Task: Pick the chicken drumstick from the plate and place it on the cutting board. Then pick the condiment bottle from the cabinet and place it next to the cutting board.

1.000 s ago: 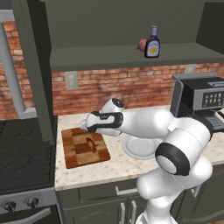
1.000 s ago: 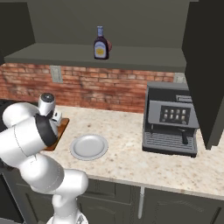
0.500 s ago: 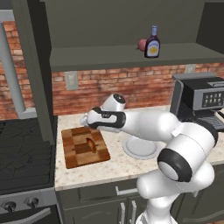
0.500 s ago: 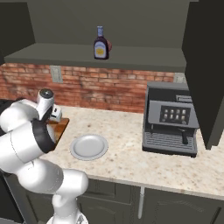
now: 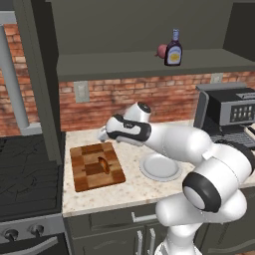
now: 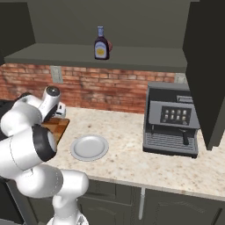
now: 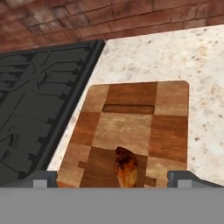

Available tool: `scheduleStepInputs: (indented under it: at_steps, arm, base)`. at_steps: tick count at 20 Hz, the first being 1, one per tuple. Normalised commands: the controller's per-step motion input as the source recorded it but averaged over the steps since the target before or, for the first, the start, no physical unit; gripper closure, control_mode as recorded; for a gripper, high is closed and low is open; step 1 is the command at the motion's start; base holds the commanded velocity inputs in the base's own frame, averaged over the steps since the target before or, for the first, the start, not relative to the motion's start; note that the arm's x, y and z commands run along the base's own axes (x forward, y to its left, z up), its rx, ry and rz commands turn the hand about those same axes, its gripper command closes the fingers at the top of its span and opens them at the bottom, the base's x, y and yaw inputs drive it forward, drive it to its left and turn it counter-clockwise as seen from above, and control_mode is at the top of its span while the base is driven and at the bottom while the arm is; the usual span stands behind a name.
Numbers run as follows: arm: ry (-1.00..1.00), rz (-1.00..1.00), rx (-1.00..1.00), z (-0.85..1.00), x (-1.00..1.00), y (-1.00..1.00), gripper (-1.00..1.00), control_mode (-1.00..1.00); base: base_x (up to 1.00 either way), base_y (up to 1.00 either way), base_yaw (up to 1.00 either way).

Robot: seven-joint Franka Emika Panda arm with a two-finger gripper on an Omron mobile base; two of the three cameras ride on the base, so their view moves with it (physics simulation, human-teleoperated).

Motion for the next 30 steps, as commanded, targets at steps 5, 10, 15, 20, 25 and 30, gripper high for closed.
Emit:
scheduleStepInputs:
  at_steps: [5,10,15,20,25,30]
  arm:
    - [-0.03,0.12,0.0,0.12,0.0,-0.23,-1.0,-1.0]
    - [-0.01,0.11,0.0,0.15,-0.05,-0.17,-1.0,-1.0]
    - [0.0,0.1,0.0,0.12,-0.1,-0.08,-1.0,-1.0]
    - [0.0,0.1,0.0,0.07,-0.16,-0.04,-1.0,-1.0]
    - [0.0,0.09,-0.01,0.08,-0.2,-0.04,-1.0,-1.0]
    - [-0.01,0.1,-0.02,0.12,-0.18,-0.05,-1.0,-1.0]
  base:
    - [0.0,0.0,0.0]
    - [0.0,0.0,0.0]
    - [0.0,0.0,0.0]
    - [0.0,0.0,0.0]
    - [0.0,0.0,0.0]
    - [0.0,0.0,0.0]
